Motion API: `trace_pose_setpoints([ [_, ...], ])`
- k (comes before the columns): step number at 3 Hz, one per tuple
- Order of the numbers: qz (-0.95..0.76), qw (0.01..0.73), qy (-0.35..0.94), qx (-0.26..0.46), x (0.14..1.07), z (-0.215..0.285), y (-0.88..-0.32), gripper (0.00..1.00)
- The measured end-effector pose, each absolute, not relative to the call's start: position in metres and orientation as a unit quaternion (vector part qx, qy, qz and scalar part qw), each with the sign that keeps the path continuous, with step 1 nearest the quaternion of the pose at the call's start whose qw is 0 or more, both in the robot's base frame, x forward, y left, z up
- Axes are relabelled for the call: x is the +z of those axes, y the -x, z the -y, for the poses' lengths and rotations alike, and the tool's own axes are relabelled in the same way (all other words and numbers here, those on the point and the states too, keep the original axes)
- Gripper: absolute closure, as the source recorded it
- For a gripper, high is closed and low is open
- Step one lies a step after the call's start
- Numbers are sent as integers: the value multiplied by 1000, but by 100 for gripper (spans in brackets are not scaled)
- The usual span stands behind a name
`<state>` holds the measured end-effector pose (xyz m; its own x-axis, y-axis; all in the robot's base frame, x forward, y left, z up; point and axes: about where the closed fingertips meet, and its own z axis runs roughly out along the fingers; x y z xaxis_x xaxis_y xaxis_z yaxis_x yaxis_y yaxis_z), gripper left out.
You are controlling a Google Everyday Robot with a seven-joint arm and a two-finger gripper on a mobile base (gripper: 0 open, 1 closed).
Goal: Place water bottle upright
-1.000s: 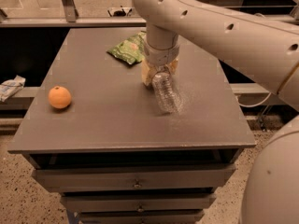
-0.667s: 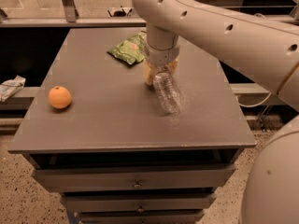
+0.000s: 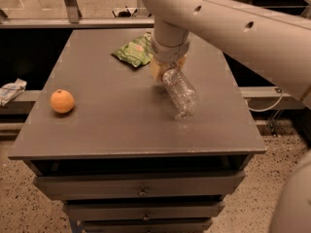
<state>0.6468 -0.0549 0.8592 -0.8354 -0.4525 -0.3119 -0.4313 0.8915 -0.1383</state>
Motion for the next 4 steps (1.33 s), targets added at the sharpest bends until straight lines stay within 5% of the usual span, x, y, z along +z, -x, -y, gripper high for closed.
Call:
trace_pose_setpoints([
  [2, -871, 331, 360, 39, 973, 52, -640, 100],
  [4, -858, 340, 382, 44, 977, 51, -635, 100],
])
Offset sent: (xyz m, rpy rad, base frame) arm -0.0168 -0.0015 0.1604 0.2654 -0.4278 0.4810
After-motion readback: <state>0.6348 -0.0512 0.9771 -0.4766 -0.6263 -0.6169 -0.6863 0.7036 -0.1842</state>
